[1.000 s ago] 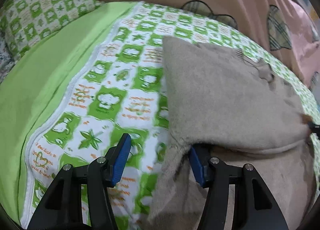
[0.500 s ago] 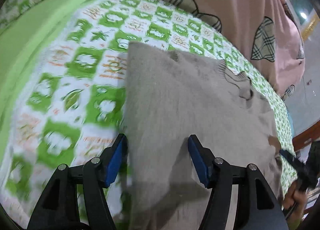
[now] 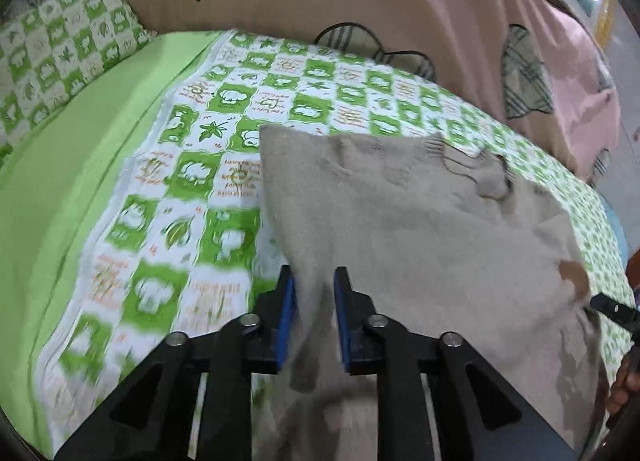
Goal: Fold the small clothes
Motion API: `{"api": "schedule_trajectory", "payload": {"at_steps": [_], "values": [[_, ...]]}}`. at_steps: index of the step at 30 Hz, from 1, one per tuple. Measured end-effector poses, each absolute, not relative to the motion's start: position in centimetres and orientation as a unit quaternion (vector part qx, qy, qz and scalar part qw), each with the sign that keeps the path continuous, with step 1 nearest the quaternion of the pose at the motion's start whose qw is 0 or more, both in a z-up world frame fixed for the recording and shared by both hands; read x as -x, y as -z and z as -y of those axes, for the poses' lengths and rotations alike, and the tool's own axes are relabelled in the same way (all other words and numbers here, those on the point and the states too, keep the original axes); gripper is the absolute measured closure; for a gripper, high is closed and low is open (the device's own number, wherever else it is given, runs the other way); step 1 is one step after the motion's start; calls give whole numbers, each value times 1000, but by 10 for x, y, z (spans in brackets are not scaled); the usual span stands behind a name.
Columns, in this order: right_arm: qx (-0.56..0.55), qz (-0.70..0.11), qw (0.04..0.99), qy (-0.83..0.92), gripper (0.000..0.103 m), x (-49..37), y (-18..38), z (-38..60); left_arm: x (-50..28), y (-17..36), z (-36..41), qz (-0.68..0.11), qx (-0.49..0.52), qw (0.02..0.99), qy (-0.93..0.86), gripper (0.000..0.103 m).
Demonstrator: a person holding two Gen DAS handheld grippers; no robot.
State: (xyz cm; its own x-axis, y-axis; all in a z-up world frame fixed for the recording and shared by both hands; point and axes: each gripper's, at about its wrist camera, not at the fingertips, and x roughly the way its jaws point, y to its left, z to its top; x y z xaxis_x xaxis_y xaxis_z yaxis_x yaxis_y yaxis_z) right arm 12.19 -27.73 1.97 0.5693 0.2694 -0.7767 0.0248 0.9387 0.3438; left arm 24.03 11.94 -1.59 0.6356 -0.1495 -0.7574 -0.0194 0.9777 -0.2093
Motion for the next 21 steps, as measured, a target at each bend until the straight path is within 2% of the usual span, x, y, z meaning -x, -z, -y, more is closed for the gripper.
{"api": "schedule_trajectory", "payload": {"at_steps": [5,9,12,16,21], "values": [[-146,-466,869,-83,50,-70,-34,286,-159,7,-114,-435,89,894,62,69],[-102,-479,868,-77,50,-18,-36,276,-90,14,-113,-452,89,886,63,66],[-30,-488,871,-55,46,29,-30,255,-46,19,-117,-461,105,879,50,64],[62,-512,857,-10,44,77,-12,243,13,27,-121,-475,130,870,36,57],[59,-533,844,17,44,120,-7,276,69,46,-119,-507,128,851,50,54]]}}
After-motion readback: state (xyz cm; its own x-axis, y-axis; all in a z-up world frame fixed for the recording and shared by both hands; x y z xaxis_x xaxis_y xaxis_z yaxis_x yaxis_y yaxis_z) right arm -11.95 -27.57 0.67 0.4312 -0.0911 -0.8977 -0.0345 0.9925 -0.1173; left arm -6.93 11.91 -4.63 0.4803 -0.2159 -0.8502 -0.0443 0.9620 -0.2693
